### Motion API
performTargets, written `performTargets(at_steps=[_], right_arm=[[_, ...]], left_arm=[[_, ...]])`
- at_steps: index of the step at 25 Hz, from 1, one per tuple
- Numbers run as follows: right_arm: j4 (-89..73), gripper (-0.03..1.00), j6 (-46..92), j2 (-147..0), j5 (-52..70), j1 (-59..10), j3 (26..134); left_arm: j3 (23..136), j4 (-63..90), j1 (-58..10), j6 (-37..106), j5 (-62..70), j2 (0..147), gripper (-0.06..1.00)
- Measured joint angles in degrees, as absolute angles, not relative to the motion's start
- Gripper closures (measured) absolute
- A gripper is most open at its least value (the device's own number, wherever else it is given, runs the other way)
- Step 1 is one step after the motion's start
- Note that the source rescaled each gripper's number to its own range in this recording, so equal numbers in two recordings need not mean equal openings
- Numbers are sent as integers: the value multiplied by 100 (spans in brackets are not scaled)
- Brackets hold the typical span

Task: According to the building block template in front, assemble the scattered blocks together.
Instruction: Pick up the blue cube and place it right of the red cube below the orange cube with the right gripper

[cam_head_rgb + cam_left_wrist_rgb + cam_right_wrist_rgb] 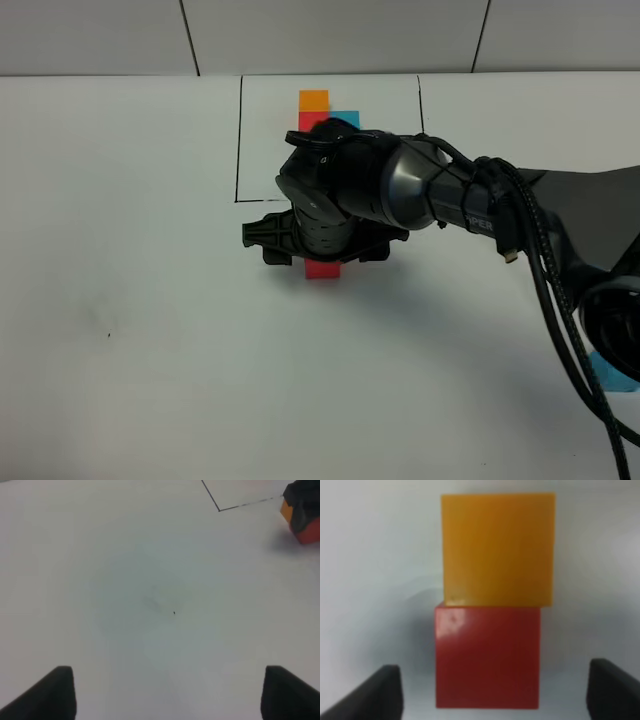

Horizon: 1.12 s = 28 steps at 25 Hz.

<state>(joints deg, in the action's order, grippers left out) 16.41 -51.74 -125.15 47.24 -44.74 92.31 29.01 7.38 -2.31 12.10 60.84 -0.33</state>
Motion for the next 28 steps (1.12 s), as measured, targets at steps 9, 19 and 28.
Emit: performTargets(at_steps=[9, 19, 28], right_arm=[[1866, 9, -4130, -11690, 5593, -4303, 8956], [1693, 8, -3404, -9561, 5134, -3129, 6272], [1674, 13, -3027, -7746, 5125, -2203, 4578]], left_arm=[[2901, 738, -231, 1222, 6084, -33, 7], [2901, 738, -231, 1216, 6084, -33, 7], [2901, 738, -231, 1216, 6084, -33, 7]])
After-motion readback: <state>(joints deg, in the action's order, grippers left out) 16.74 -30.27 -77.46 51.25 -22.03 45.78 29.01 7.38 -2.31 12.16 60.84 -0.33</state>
